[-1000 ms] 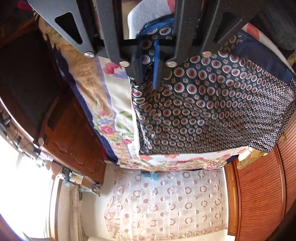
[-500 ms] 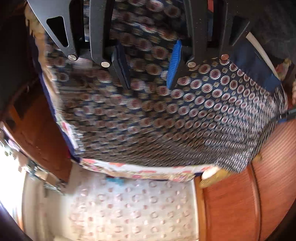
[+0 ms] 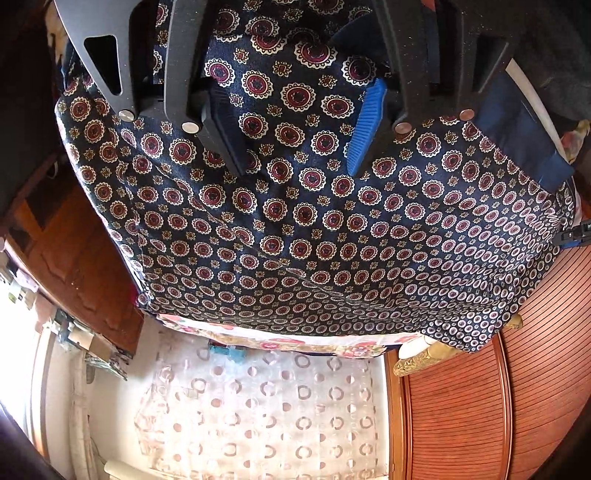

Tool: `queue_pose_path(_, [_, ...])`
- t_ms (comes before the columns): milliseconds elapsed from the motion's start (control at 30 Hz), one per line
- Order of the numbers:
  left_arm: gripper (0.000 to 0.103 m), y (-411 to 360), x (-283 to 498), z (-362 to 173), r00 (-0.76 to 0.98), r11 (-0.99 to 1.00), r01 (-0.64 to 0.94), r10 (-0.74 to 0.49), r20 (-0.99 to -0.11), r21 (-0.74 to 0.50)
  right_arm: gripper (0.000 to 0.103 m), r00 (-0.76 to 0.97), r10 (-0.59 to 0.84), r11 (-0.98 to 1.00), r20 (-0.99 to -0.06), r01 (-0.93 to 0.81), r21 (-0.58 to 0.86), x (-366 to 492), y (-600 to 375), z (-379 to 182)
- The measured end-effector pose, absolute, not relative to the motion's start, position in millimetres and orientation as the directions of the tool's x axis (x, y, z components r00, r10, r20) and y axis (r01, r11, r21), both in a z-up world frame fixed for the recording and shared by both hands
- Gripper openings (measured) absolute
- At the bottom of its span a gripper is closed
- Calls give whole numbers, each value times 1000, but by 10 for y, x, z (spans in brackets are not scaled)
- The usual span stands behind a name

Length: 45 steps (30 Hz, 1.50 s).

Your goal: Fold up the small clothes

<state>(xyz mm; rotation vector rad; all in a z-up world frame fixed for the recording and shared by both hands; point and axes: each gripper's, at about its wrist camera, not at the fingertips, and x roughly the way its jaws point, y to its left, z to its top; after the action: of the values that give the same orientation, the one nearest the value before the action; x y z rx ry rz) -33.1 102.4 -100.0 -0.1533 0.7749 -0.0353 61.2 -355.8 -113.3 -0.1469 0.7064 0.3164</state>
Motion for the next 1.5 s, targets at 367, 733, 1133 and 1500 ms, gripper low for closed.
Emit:
queue_pose_path(367, [5,771,-244,-691,764,973,111,-214,-609,-202,62,727,238,945,-644,-327,-20,528,-3607,-1118])
queue_pose_path(733, [4,-97,166,147,778,919,372,-387,-495,-133,62,727,241,944,-643,-328,-18,523,-3622,-1109])
queue_pose_path(1133, [28,-480,450,-39,711,908,400,-391,-584,-121,62,726,243,944,-644,-330,-17,528,-3624,-1109])
queue_pose_path(1500, [54,-282,223,-277,693,922,371,-355,-627,-111,62,698,239,941,-675,-339,-17,565,-3625,-1057])
